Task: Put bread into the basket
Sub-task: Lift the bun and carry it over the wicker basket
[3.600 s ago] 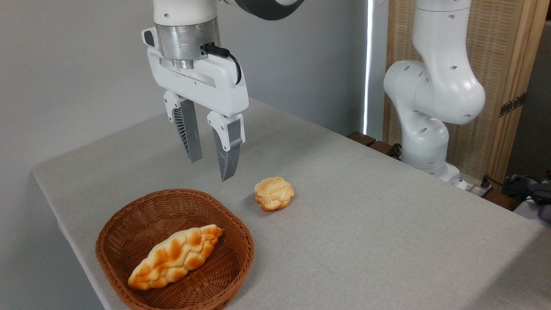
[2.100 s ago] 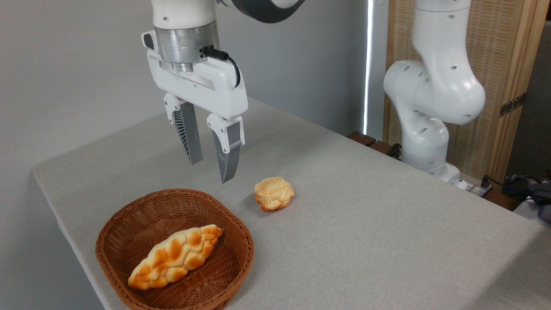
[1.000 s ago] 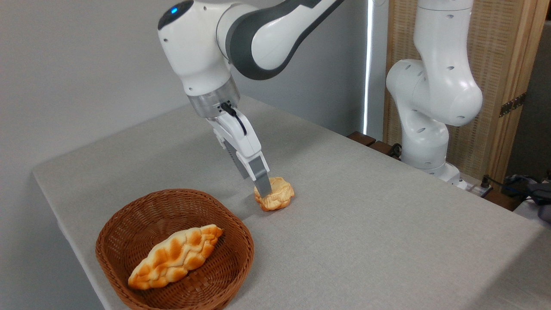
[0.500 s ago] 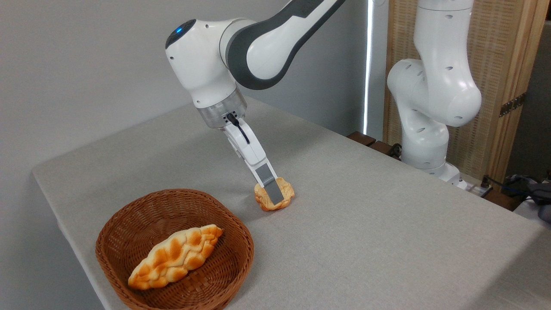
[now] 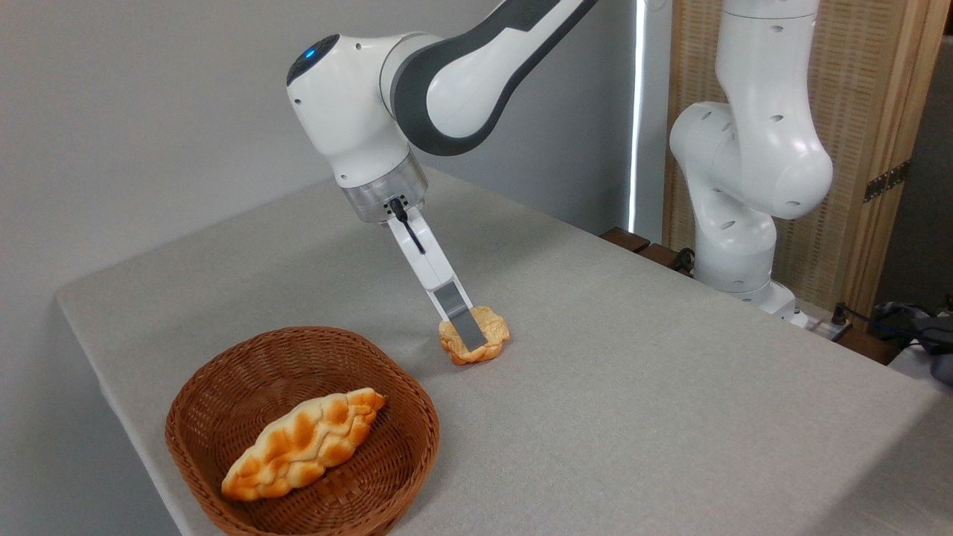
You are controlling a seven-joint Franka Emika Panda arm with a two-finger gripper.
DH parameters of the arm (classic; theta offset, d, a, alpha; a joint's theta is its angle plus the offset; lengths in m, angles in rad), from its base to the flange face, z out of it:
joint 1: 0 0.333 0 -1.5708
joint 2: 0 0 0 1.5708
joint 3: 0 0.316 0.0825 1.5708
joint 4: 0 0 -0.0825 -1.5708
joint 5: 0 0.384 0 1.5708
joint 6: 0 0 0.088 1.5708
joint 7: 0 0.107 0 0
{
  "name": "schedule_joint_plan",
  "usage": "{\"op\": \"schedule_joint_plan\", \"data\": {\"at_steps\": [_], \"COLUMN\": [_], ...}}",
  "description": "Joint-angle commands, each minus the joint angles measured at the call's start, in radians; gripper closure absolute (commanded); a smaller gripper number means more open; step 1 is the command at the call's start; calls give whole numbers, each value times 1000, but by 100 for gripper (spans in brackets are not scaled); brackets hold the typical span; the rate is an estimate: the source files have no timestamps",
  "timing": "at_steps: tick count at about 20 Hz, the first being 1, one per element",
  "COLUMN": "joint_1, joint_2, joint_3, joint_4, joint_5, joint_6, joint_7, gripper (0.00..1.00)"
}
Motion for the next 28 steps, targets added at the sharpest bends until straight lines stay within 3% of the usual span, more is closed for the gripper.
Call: {"op": "schedule_joint_plan", "data": {"at_steps": [1,7,15,21,28], "joint_1": [-5,-5,1,8,8], "joint_2": [-15,-26,-19,-8,46], "joint_3": [5,6,19,20,22], "joint_4": [-13,39,216,260,259], "joint_5": [17,-1,-75,-121,-121], "joint_6": [5,-12,-26,128,335], "joint_7": [15,10,12,0,-114], "gripper": [68,68,68,68,67]}}
